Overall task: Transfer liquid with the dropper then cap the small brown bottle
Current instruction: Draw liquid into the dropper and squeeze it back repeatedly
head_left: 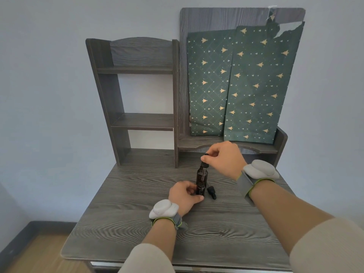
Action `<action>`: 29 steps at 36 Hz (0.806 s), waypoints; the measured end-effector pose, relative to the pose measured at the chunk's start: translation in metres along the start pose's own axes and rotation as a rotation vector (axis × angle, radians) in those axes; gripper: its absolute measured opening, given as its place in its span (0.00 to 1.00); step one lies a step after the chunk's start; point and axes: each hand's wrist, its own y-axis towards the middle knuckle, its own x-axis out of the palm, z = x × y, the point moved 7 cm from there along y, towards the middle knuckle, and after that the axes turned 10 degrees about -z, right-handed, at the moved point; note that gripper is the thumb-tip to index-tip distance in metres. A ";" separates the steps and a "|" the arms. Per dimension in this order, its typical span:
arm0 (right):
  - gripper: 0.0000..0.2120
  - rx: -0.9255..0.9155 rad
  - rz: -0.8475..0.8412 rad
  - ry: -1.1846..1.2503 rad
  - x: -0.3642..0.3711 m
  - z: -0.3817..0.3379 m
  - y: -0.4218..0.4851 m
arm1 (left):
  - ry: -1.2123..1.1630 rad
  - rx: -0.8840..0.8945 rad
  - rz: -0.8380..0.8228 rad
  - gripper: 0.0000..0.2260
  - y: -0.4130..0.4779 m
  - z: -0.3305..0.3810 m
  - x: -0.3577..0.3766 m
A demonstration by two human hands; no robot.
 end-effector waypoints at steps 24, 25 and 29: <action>0.09 -0.005 0.227 0.058 -0.022 -0.001 0.008 | 0.006 0.005 0.005 0.17 0.000 0.003 0.002; 0.09 -0.006 0.212 0.059 -0.020 -0.001 0.008 | 0.016 0.007 0.009 0.17 0.000 0.003 0.002; 0.09 -0.007 0.151 0.042 -0.010 0.002 0.011 | 0.064 0.017 0.031 0.16 0.001 0.004 0.002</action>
